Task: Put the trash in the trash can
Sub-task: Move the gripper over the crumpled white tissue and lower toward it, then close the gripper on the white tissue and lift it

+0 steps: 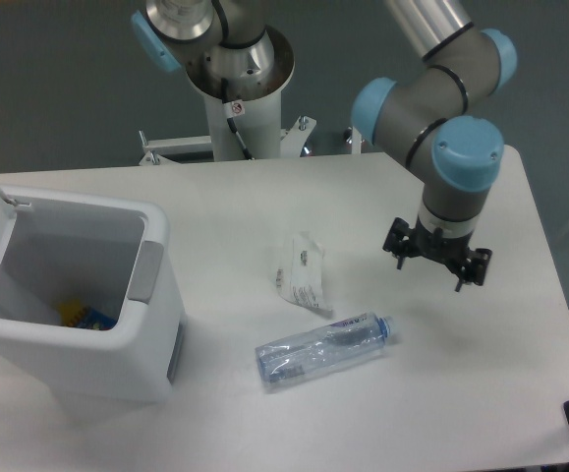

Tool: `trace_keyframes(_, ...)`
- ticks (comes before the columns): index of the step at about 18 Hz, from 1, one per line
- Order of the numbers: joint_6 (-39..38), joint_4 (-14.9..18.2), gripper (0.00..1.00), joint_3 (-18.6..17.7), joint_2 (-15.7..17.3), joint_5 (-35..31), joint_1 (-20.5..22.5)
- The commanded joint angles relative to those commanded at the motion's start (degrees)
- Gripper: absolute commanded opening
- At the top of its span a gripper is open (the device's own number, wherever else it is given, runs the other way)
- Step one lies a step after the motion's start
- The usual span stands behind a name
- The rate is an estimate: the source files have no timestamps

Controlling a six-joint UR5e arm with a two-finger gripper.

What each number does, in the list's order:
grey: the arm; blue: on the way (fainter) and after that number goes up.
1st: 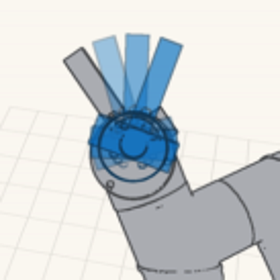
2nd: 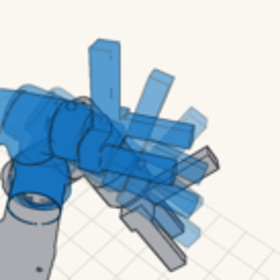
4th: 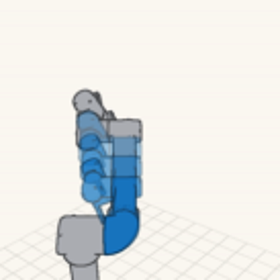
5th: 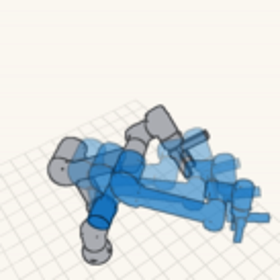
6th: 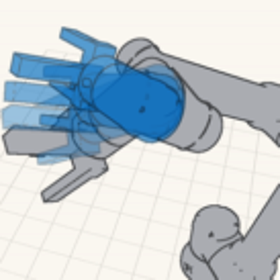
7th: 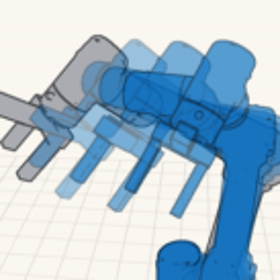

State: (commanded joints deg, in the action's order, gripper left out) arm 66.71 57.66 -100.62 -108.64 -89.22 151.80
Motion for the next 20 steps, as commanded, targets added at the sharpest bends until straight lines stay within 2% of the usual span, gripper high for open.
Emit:
trace_keyframes(2,-0.35,-0.09,1.00,-3.87,1.76,2.11,-1.85)
trace_keyframes(4,-2.88,0.00,1.00,-4.33,2.03,2.12,-4.04)
trace_keyframes(6,-11.56,-0.17,1.00,-4.41,1.59,2.12,-7.11)
trace_keyframes(7,-12.99,-0.26,1.00,-4.76,1.42,2.03,-8.26)
trace_keyframes(10,-13.62,-0.61,1.00,-8.00,1.42,1.50,-10.11)
trace_keyframes(14,-13.62,-1.14,0.99,-8.55,-0.33,-2.00,-10.81)
trace_keyframes(15,-13.71,-1.23,0.94,-8.54,-0.86,-3.23,-11.34)
trace_keyframes(16,-13.71,-1.23,0.81,-8.54,-1.39,-4.11,-11.61)
trace_keyframes(18,-13.80,-1.32,0.49,-8.54,-1.57,-4.56,-11.61)
trace_keyframes(19,-13.80,-1.23,0.27,-8.54,-1.49,-4.56,-11.61)
trace_keyframes(20,-13.80,-1.23,0.09,-8.46,-1.48,-4.56,-11.61)
